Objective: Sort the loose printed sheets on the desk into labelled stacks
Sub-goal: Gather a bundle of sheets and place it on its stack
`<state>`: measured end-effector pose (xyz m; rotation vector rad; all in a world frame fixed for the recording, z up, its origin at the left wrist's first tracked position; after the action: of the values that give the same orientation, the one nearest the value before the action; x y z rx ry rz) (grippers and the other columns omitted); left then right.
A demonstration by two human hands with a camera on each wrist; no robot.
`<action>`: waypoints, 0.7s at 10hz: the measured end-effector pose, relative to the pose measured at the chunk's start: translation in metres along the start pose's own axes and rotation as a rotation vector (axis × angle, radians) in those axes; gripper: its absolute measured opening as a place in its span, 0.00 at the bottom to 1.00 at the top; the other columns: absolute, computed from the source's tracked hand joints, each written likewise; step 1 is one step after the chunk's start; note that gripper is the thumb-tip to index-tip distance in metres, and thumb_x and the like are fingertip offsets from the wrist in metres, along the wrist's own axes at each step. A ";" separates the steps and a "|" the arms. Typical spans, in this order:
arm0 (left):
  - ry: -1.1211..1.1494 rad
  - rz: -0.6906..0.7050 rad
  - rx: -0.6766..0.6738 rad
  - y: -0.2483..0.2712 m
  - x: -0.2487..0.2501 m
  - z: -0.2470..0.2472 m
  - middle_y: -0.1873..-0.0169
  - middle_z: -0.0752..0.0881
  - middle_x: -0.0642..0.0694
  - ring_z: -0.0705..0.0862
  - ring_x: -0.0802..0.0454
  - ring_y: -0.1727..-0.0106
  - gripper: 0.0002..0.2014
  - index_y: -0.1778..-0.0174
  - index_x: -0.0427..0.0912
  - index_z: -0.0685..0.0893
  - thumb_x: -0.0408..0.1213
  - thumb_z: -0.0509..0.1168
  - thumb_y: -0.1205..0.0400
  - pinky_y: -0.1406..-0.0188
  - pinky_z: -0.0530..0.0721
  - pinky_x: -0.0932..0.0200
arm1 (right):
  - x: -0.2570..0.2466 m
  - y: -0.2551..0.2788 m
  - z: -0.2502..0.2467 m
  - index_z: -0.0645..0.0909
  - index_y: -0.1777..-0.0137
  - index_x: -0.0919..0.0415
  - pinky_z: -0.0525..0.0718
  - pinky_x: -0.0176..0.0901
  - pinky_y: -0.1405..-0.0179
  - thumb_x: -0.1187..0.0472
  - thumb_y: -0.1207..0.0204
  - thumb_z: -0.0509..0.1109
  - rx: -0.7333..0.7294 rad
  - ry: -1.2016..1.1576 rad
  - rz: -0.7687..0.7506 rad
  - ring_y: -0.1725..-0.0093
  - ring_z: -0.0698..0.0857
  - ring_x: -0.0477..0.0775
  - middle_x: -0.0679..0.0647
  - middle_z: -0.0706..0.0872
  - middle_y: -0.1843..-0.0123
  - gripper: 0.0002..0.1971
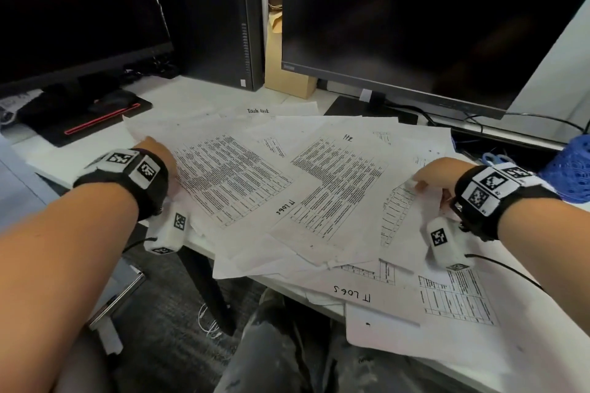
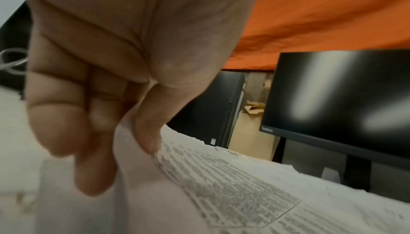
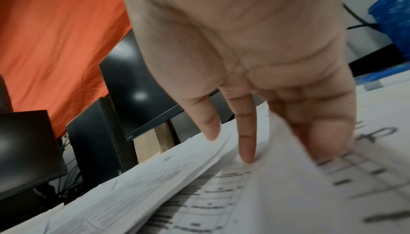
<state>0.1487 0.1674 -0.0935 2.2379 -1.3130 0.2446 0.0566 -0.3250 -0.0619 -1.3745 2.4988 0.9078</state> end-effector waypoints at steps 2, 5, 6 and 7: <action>-0.297 0.132 0.212 0.059 0.026 -0.044 0.66 0.82 0.43 0.86 0.39 0.50 0.09 0.48 0.36 0.87 0.34 0.65 0.21 0.50 0.86 0.51 | -0.028 0.000 -0.005 0.78 0.34 0.64 0.72 0.53 0.31 0.39 0.19 0.57 0.235 0.484 -0.035 0.32 0.76 0.61 0.60 0.81 0.33 0.29; 0.340 0.242 0.470 0.056 0.033 -0.064 0.46 0.80 0.37 0.80 0.36 0.44 0.28 0.24 0.49 0.62 0.24 0.58 0.19 0.51 0.75 0.48 | -0.014 -0.018 0.036 0.81 0.47 0.67 0.87 0.46 0.68 0.55 0.31 0.80 -0.151 -0.466 0.100 0.71 0.87 0.56 0.63 0.88 0.60 0.19; 0.547 0.130 0.392 0.044 0.020 -0.051 0.34 0.77 0.39 0.79 0.38 0.36 0.42 0.17 0.47 0.49 0.29 0.67 0.21 0.39 0.78 0.50 | -0.020 -0.027 0.030 0.79 0.50 0.70 0.90 0.57 0.55 0.61 0.27 0.77 0.012 -0.486 0.043 0.59 0.89 0.64 0.67 0.89 0.56 0.14; 0.357 0.072 0.228 0.028 0.012 -0.040 0.34 0.80 0.35 0.83 0.37 0.38 0.28 0.25 0.32 0.68 0.33 0.68 0.20 0.50 0.85 0.51 | -0.016 -0.027 0.012 0.81 0.50 0.68 0.90 0.59 0.58 0.64 0.28 0.77 0.206 -0.553 -0.053 0.53 0.88 0.67 0.65 0.87 0.51 0.11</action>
<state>0.1351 0.1689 -0.0448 2.1960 -1.2184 0.8166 0.0862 -0.3173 -0.0765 -0.9571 2.0562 0.8482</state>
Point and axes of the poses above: each hand's wrist, its own y-axis away from the middle knuckle, its own z-axis out of the palm, x = y × z, the point moved 7 cm from there along -y, towards the middle knuckle
